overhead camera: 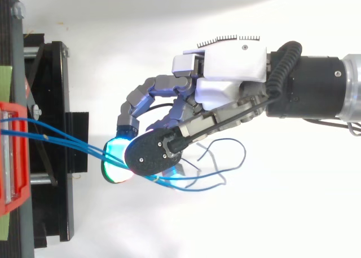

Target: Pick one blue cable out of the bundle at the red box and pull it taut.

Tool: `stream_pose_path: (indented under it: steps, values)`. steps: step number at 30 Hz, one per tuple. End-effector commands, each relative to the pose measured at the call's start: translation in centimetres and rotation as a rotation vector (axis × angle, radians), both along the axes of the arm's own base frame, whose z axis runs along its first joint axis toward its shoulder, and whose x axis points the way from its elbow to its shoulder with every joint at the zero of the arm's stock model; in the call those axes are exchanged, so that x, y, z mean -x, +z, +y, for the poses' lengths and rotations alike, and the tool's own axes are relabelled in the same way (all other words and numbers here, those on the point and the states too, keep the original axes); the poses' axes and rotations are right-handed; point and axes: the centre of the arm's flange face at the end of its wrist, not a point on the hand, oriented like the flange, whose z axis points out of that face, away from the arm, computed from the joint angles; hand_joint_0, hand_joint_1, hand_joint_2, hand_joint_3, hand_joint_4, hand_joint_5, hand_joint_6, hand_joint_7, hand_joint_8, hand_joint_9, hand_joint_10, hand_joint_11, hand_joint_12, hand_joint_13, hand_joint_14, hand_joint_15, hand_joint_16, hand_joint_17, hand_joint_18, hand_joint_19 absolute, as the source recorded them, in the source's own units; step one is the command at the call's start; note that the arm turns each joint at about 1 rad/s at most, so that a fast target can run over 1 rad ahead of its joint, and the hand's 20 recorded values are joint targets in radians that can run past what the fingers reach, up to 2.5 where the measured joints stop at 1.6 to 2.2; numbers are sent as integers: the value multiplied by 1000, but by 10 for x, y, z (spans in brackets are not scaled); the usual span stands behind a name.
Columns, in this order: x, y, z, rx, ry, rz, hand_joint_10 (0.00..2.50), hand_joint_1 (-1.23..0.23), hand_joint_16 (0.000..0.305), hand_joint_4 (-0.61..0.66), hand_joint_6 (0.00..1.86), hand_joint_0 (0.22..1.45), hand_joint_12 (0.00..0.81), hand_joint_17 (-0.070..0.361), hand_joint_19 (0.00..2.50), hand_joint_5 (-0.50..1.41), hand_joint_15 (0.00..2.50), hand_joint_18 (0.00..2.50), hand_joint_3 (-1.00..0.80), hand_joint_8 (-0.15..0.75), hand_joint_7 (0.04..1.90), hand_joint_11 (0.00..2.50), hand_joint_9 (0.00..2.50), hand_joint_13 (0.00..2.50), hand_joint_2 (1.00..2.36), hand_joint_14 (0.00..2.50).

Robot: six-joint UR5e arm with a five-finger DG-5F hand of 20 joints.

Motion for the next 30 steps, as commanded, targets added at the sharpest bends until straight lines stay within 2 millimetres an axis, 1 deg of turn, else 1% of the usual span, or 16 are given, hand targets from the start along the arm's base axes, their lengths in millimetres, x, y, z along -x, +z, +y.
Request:
stream_pose_path:
  steps: [1, 2, 5, 7, 9, 19, 25, 27, 30]
  values:
    - [0, -1, 0, 1, 0, 2, 10, -637, 59, 122, 909, 519, 394, 133, 206, -218, 203, 480, -500, 475, 660, 674, 1153, 667, 1000, 8]
    - [0, 0, 0, 3, 1, 0, 13, -637, 60, 127, 909, 515, 396, 134, 217, -219, 208, 482, -500, 465, 664, 654, 1100, 665, 1000, 7]
    - [0, 0, 0, 9, 2, -1, 9, -631, 60, 132, 909, 510, 398, 135, 223, -219, 214, 479, -500, 461, 653, 638, 1043, 649, 1000, 7]
    - [-1, -1, 1, 13, 5, -1, 10, -630, 61, 131, 909, 506, 398, 136, 222, -220, 217, 479, -500, 429, 653, 632, 896, 610, 1000, 7]
    - [-1, 0, 2, 19, 8, -3, 9, -634, 61, 138, 910, 504, 399, 136, 230, -220, 220, 471, -500, 416, 656, 649, 820, 597, 1000, 7]
    - [-1, 0, 3, 41, 14, -2, 8, -661, 59, 136, 912, 527, 389, 132, 247, -218, 230, 468, -500, 393, 653, 651, 733, 583, 1000, 7]
    - [-1, 0, 4, 44, 17, -3, 4, -666, 58, 139, 907, 532, 384, 131, 254, -217, 231, 468, -500, 365, 640, 560, 577, 573, 1000, 8]
    - [-1, 0, 4, 44, 17, -2, 7, -683, 58, 139, 895, 538, 381, 131, 250, -217, 229, 467, -500, 365, 633, 541, 557, 565, 1000, 9]
    - [0, -2, 4, 44, 17, 1, 7, -760, 57, 127, 886, 568, 375, 127, 238, -218, 221, 459, -500, 354, 650, 546, 539, 549, 1000, 7]
